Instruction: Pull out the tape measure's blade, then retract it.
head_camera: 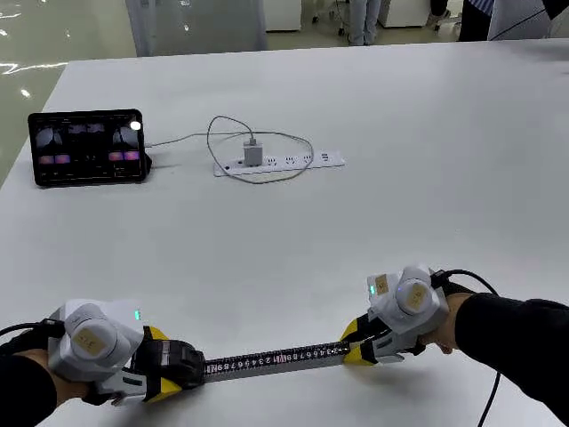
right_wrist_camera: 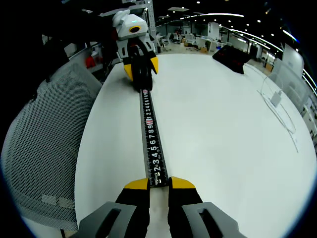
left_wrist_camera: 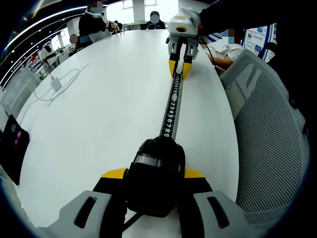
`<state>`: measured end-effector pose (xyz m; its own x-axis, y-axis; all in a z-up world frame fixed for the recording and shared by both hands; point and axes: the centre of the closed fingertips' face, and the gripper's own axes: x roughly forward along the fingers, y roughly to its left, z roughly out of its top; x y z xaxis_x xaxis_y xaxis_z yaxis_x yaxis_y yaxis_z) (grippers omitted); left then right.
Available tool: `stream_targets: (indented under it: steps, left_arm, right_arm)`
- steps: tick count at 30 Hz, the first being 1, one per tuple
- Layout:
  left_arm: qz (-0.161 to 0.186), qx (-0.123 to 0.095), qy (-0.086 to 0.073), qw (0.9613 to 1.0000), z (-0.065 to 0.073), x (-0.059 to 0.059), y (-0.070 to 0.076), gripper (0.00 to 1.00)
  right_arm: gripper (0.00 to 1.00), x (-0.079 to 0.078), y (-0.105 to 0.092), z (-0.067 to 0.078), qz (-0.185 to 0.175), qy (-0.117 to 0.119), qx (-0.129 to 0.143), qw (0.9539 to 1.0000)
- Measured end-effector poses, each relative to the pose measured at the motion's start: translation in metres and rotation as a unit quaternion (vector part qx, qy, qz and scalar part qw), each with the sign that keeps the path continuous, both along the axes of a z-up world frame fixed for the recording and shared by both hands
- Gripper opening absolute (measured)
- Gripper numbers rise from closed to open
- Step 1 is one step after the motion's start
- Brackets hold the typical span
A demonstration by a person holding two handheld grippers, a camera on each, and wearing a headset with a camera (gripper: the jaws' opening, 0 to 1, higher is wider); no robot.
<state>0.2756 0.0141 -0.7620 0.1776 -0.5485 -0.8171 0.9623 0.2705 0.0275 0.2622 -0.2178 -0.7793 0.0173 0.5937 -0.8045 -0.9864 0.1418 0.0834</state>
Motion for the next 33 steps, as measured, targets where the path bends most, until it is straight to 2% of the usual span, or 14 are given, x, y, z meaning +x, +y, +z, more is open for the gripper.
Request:
stream_targets:
  steps: [33]
  left_arm:
    - [0.002,-0.001,0.0,1.0,0.001,0.0,0.0,0.34]
  right_arm:
    - [0.09,0.0,-0.018,0.001,-0.01,0.0,-0.007,0.9999]
